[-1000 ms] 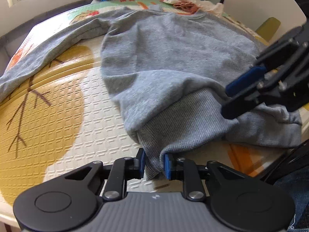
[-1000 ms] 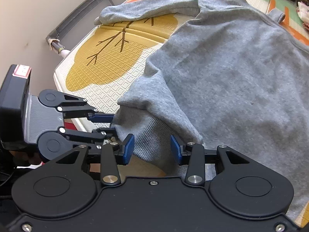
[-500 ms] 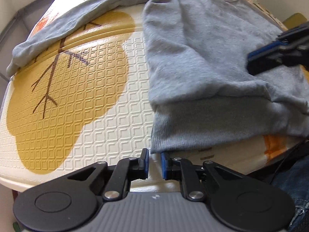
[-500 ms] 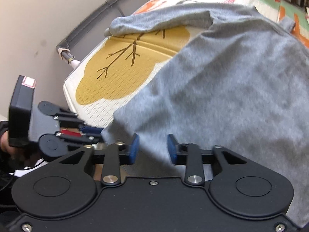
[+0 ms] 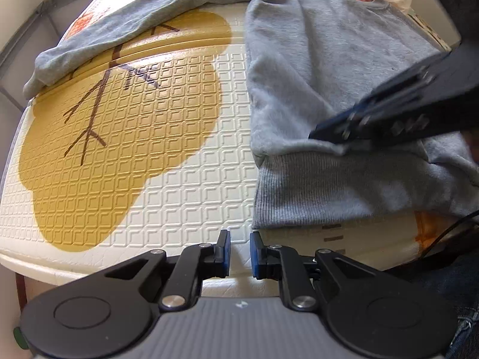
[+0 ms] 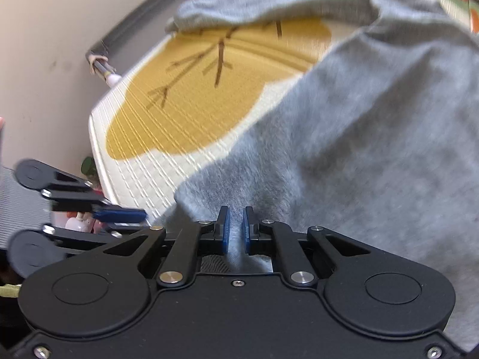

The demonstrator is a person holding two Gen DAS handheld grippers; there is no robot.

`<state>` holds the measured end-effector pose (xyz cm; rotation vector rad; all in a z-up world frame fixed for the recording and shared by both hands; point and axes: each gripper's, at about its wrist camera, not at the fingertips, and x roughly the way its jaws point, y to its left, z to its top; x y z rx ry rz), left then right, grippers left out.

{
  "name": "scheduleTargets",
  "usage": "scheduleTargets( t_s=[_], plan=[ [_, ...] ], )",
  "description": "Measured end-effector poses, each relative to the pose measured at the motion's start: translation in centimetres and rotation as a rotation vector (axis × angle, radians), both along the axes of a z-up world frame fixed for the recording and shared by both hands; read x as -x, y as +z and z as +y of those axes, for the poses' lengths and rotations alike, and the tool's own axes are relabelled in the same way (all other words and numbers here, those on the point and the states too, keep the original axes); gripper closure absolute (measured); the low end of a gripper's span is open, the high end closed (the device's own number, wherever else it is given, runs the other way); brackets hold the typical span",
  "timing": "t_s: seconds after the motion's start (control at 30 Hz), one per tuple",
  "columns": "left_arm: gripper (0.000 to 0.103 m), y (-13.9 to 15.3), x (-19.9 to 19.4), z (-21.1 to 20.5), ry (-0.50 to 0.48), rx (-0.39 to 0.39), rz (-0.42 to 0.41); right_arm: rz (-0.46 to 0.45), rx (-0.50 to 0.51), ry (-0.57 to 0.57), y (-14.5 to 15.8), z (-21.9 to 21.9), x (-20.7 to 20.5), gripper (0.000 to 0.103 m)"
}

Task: Fold clothes
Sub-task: 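Grasp the hem with both grippers and pull the body flat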

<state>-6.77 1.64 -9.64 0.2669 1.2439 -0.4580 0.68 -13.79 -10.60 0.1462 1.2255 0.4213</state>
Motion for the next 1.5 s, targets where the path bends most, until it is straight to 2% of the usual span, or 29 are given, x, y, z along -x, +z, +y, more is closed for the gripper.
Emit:
scheduleTargets(
  t_s=[0.13, 0.23, 0.3, 0.37, 0.47, 0.57, 0.7, 0.87, 1.0, 1.1, 1.17, 1.33, 1.5],
  plan=[
    [0.085, 1.4, -0.4, 0.6, 0.012, 0.044, -0.031, 0.007, -0.003, 0.018, -1.2, 0.9, 0.0, 0.095],
    [0.081, 2.6, -1.3, 0.7, 0.015, 0.120, -0.055, -0.002, -0.005, 0.034, -1.6, 1.4, -0.2, 0.095],
    [0.073, 3.4, -1.8, 0.3, 0.006, 0.174, -0.073, -0.001, -0.020, 0.032, -1.8, 1.5, -0.6, 0.095],
    [0.070, 3.8, -2.3, -0.5, -0.011, 0.200, -0.091, 0.007, -0.043, 0.022, -1.9, 1.5, -1.0, 0.095],
    [0.069, 4.0, -3.0, -2.1, -0.032, 0.198, -0.106, 0.023, -0.088, -0.027, -1.9, 0.6, -1.2, 0.094],
    [0.068, 3.9, -3.9, -3.2, -0.048, 0.205, -0.103, -0.011, -0.116, -0.084, -0.8, -0.9, -0.7, 0.092],
    [0.063, 3.9, -4.6, -4.7, -0.081, 0.230, -0.102, -0.067, -0.093, -0.143, 0.9, -3.0, 0.3, 0.092],
    [0.055, 2.9, -5.5, -6.6, -0.126, 0.258, -0.076, -0.098, -0.080, -0.284, 2.3, -7.1, 1.2, 0.092],
    [0.053, 0.7, -6.2, -7.8, -0.145, 0.202, -0.020, -0.096, -0.046, -0.419, 2.2, -11.0, 2.3, 0.092],
    [0.053, -1.2, -6.5, -8.2, -0.150, 0.130, 0.033, -0.059, -0.030, -0.520, 1.2, -14.2, 3.6, 0.092],
    [0.051, -1.3, -6.3, -8.2, -0.169, 0.116, 0.034, -0.030, -0.023, -0.580, 0.5, -16.2, 4.5, 0.092],
    [0.046, -1.4, -6.5, -8.2, -0.193, 0.069, 0.065, 0.018, 0.011, -0.658, -1.4, -19.2, 6.5, 0.094],
    [0.044, -1.5, -6.0, -7.7, -0.234, 0.021, 0.071, 0.006, 0.053, -0.685, -1.5, -20.4, 7.4, 0.095]
  ],
)
